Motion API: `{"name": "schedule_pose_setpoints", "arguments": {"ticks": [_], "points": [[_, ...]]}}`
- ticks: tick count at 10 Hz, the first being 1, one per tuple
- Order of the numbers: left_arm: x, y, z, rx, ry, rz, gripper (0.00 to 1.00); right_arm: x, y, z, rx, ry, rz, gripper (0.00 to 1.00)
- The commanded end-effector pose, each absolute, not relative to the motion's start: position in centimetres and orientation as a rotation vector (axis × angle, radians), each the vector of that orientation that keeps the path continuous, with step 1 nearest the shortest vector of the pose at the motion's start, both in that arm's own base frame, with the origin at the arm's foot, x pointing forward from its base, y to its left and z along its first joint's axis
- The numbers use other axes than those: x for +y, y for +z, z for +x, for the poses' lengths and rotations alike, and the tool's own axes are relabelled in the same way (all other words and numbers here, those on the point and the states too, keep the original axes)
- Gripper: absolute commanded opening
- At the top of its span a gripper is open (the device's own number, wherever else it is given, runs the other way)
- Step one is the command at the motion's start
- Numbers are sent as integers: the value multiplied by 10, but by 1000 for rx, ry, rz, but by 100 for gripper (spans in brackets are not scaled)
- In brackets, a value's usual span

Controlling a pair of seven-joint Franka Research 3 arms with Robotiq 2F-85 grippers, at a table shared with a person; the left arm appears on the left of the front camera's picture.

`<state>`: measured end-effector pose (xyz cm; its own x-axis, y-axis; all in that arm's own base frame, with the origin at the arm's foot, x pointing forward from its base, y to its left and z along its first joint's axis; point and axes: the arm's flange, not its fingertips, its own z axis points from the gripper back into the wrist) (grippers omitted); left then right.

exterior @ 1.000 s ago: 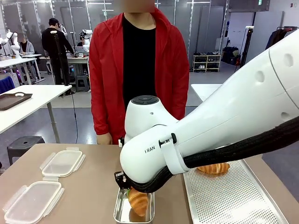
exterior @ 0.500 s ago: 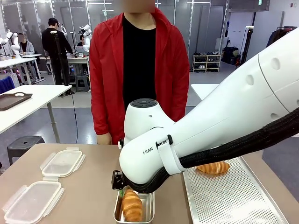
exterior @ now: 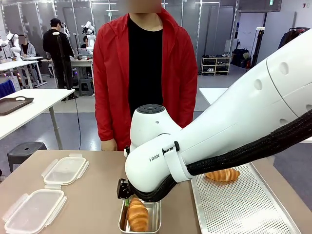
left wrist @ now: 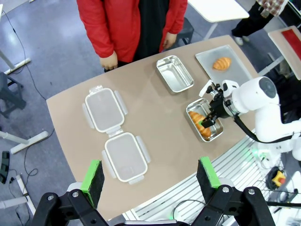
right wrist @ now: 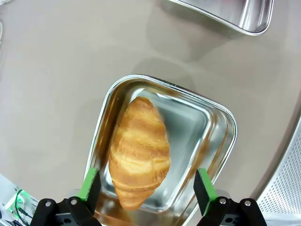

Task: Place the bread into the airtight container.
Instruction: Pick up a Butter Roll and place it into an empty Airtight Container.

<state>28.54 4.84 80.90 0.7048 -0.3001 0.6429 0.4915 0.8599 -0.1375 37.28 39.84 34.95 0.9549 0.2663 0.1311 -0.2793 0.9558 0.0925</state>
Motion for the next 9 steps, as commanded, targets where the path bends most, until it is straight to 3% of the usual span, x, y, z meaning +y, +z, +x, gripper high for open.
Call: {"name": "schedule_pose_setpoints", "arguments": {"ticks": [1, 9], "points": [[48, 810, 284, -652, -465, -303, 100, 399, 352, 372, -124, 277, 113, 100], [48, 810, 284, -652, -465, -303, 100, 399, 351, 372, -120, 279, 111, 100]]}}
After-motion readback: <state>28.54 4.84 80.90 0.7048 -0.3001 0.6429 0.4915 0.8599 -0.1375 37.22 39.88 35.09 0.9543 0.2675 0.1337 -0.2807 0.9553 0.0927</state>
